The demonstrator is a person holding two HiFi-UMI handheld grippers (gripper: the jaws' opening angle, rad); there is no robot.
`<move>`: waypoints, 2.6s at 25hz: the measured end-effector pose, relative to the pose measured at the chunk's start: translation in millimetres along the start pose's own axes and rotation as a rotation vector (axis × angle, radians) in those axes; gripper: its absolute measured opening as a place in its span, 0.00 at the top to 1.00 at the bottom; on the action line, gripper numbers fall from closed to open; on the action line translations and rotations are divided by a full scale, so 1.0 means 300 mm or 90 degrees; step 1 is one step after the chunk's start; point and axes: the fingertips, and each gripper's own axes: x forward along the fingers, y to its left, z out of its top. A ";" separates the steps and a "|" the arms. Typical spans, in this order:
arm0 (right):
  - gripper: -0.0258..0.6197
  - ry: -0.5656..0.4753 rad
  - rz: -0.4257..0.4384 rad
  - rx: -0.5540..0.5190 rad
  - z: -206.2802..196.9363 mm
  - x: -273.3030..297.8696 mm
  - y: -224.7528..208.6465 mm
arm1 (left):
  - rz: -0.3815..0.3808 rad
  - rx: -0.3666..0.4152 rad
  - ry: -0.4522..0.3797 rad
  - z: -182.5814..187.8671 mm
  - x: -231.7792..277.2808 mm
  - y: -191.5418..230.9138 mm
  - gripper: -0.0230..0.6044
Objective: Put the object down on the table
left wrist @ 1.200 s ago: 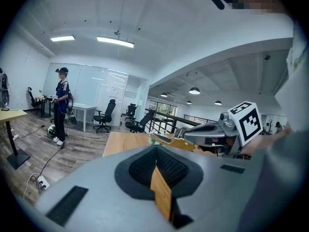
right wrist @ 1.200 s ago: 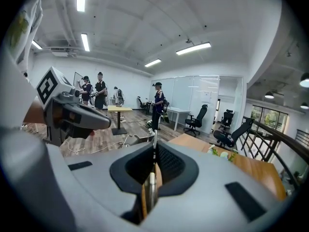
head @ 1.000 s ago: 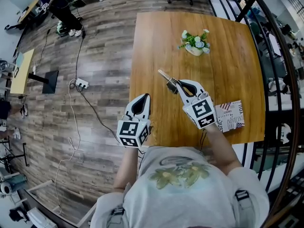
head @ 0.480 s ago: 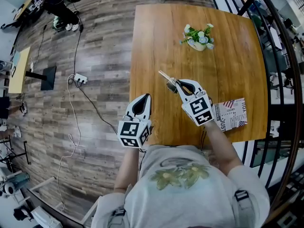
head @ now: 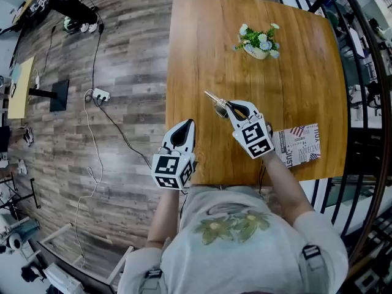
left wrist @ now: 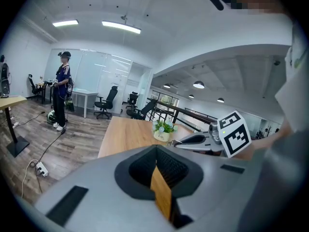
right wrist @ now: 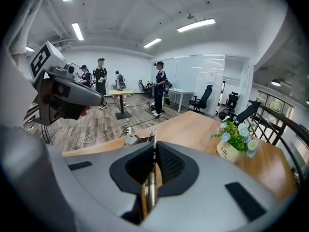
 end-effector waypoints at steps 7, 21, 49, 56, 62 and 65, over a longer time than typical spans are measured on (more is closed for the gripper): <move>0.94 0.031 0.006 0.004 -0.090 0.057 -0.013 | 0.004 -0.010 0.016 -0.049 0.029 0.014 0.94; 0.94 0.086 0.012 -0.009 -0.207 0.141 0.000 | 0.005 -0.015 0.025 -0.073 0.032 0.020 0.94; 0.91 0.149 0.028 -0.019 -0.385 0.188 0.065 | 0.012 -0.020 0.035 -0.120 0.006 -0.018 0.94; 0.87 0.149 0.044 -0.027 -0.397 0.198 0.102 | 0.015 -0.022 0.037 -0.135 -0.002 -0.024 0.94; 0.84 0.150 0.052 -0.045 -0.411 0.199 0.126 | 0.017 -0.023 0.039 -0.144 -0.007 -0.036 0.94; 0.83 0.150 0.057 -0.044 -0.415 0.204 0.133 | 0.019 -0.025 0.041 -0.151 -0.011 -0.036 0.94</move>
